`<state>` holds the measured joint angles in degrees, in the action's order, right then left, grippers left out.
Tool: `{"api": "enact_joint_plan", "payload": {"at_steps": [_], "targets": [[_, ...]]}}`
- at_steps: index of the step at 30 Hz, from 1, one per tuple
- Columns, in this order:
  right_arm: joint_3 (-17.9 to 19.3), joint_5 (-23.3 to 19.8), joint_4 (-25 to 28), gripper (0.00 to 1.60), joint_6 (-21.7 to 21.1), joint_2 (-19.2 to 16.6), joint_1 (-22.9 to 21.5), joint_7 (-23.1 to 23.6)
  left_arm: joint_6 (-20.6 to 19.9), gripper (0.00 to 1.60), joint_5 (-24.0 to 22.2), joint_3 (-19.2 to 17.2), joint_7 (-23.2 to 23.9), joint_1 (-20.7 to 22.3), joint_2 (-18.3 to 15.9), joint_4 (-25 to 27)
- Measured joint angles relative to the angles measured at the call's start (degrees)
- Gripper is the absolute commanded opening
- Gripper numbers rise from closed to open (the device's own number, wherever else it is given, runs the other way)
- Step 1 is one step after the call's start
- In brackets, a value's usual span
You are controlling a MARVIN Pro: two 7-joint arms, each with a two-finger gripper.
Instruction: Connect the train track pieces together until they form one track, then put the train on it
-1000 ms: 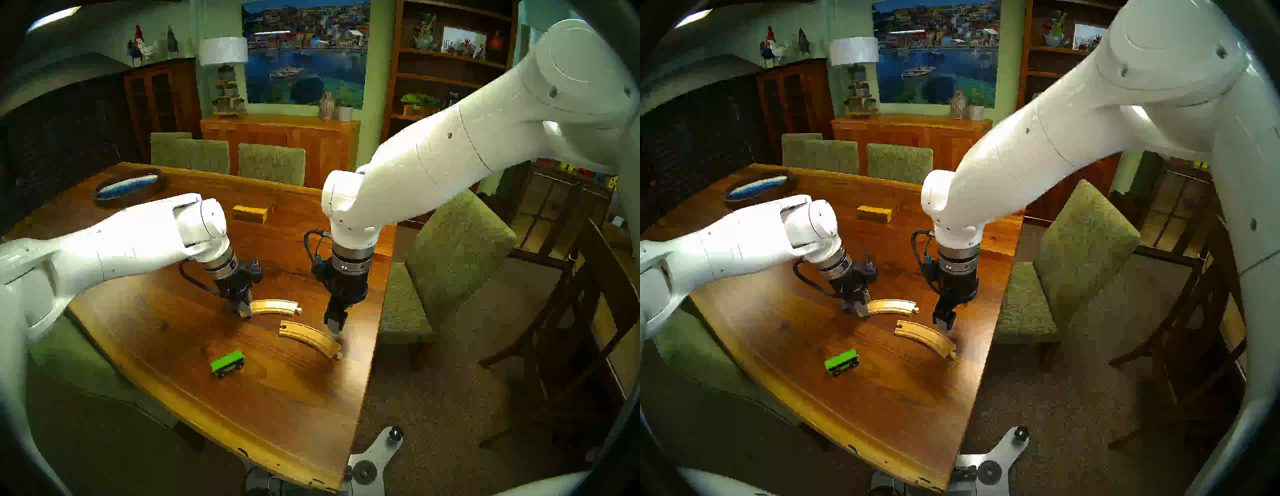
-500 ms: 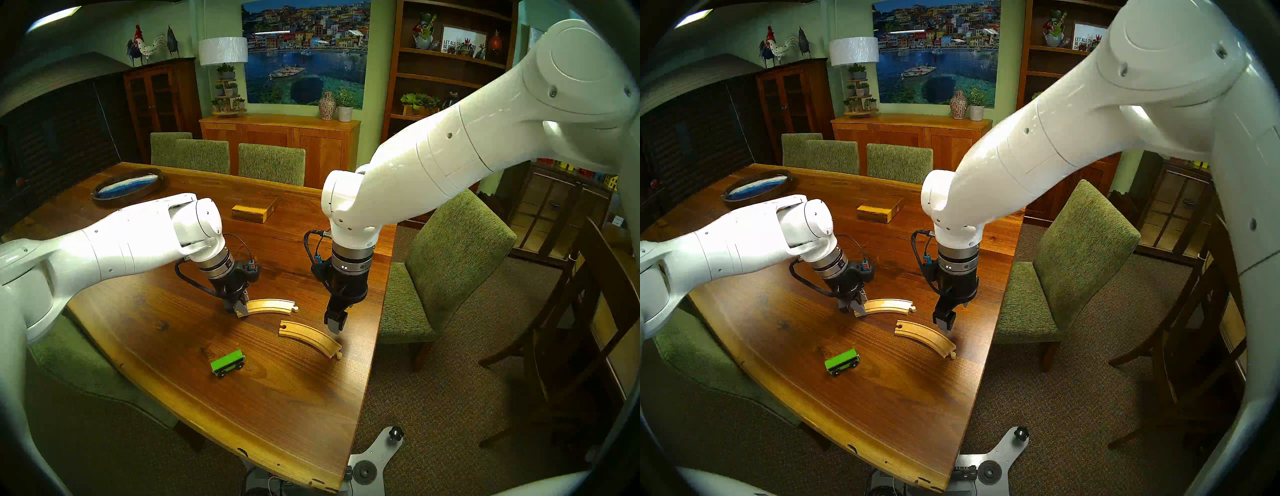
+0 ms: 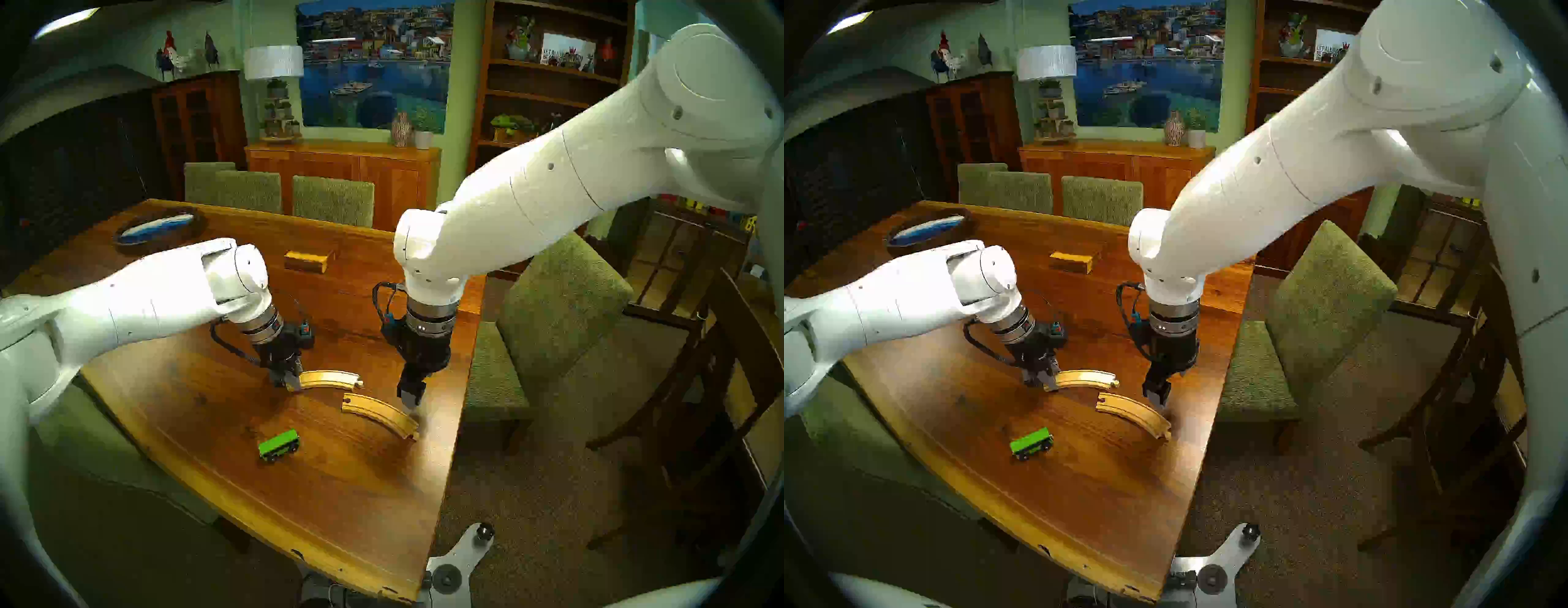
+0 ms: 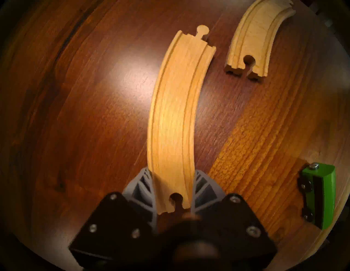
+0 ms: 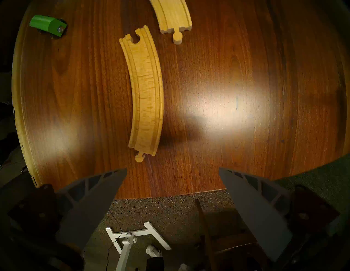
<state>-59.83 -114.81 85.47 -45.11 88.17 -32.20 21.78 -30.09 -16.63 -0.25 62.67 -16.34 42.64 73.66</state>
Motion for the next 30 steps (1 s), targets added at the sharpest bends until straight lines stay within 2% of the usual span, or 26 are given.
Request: {"api": "enact_joint_plan", "payload": {"at_steps": [8, 19, 30], "targets": [[0.25, 0.47, -0.7, 1.6, -0.41, 0.65, 0.21, 0.7, 0.06, 0.0, 0.1, 0.0, 0.12, -0.01, -0.13, 0.1], [0.95, 0.92, -9.57, 1.6, -2.11, 5.12, 5.45, 3.38, -0.15, 0.0, 0.15, -0.05, 0.21, -0.03, -0.17, 0.13], [1.19, 2.94, -15.65, 1.6, -2.9, 8.48, 10.16, 7.95, -0.21, 0.0, 0.19, -0.07, 0.27, -0.03, -0.15, 0.08]]}}
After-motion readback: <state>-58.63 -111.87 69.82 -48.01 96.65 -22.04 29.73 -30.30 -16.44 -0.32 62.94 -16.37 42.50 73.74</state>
